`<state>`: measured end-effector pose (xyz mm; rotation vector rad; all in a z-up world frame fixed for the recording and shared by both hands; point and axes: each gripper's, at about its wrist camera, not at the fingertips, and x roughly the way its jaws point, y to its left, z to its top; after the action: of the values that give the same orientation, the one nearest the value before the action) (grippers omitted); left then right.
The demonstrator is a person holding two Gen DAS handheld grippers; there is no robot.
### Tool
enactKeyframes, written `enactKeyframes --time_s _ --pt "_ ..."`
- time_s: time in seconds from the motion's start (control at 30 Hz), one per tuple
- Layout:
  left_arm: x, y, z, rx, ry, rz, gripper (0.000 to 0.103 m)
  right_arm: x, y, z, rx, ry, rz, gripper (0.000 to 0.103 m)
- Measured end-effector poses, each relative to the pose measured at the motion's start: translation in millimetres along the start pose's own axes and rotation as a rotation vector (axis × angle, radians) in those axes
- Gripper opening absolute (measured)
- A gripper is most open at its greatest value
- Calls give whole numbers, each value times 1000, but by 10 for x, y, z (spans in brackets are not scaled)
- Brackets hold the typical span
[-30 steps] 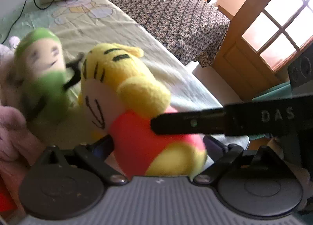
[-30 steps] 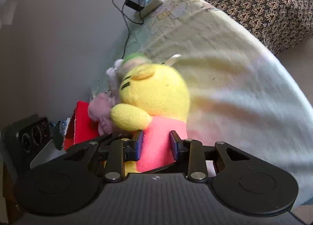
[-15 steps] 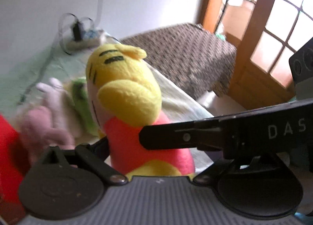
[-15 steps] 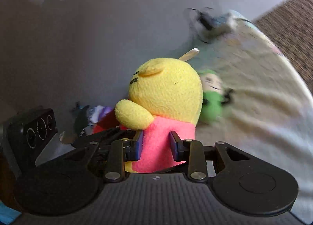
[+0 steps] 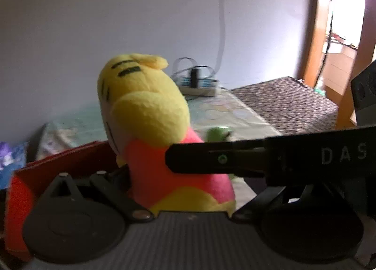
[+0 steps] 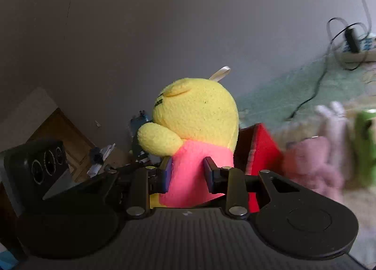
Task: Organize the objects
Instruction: 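Lift the Pooh plush with the right gripper and carry it to the red box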
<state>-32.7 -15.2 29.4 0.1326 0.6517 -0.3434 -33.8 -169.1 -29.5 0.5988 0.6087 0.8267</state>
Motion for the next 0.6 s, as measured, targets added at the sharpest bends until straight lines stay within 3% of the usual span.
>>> enactKeyframes --time_s 0.23,0.43,0.6 --pt "4 600 -148 -21 24 42 95 525 177 -183 0 -6 -43 32" --pt "191 956 -266 -19 66 -5 94 735 196 -337 -6 -46 -138 32" --pt "396 985 -329 22 109 -56 93 772 13 -360 94 -85 -211 32"
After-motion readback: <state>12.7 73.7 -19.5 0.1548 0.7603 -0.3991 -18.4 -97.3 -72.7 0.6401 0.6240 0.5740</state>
